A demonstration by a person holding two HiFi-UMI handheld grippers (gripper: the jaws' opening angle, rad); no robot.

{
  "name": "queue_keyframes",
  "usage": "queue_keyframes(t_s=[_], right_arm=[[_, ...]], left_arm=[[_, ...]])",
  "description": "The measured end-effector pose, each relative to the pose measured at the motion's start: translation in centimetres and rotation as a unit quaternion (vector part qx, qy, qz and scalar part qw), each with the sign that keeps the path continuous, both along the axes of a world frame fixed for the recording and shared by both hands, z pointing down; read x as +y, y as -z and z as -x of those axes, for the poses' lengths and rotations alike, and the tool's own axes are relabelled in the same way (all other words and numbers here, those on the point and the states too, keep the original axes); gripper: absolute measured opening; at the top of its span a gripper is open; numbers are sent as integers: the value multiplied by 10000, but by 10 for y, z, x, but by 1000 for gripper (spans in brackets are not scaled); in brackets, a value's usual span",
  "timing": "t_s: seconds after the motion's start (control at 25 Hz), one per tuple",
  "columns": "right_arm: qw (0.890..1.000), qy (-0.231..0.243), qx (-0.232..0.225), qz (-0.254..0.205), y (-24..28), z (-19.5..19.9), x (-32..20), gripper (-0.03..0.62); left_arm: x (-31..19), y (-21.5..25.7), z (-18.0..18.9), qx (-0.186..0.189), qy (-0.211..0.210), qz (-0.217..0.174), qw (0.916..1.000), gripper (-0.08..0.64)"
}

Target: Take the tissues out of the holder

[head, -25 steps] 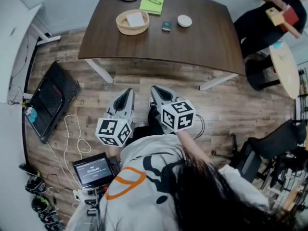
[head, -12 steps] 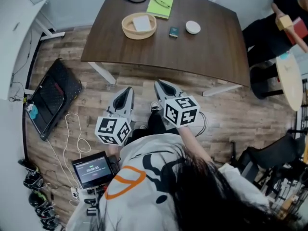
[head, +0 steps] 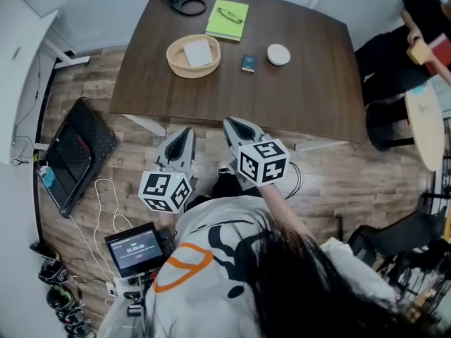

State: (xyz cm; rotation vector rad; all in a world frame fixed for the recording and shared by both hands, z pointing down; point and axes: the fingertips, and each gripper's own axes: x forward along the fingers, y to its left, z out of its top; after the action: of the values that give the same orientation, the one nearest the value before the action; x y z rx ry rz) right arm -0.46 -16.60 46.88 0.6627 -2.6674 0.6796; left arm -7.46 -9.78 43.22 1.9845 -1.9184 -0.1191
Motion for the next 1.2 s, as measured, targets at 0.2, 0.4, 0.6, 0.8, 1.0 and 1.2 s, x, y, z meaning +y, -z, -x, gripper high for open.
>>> queue_keyframes(t_s=[0.2, 0.4, 0.6, 0.8, 1.0, 1.2], right_arm=[[9999, 83, 8, 124, -12, 3, -41, 11], [9997, 195, -3, 135, -2, 10, -48, 11], [9994, 240, -21, 254, -5, 17, -56, 11], [9990, 267, -55, 341, -10, 22, -58, 11], [9992, 231, -62, 330, -8, 15, -49, 11], [9992, -162, -62, 348, -13, 3, -59, 11]], left_arm=[[-45, -7, -3, -24, -7, 84, 10000, -2], [-53, 2, -3, -29, 29, 98, 9999, -2], [-58, 0, -3, -57, 25, 204, 9998, -2], [-60, 0, -1, -99, 33, 246, 9996, -2], [-56, -1, -2, -103, 25, 242, 9997, -2], [-66, 0, -6, -152, -288, 214, 9992, -2]])
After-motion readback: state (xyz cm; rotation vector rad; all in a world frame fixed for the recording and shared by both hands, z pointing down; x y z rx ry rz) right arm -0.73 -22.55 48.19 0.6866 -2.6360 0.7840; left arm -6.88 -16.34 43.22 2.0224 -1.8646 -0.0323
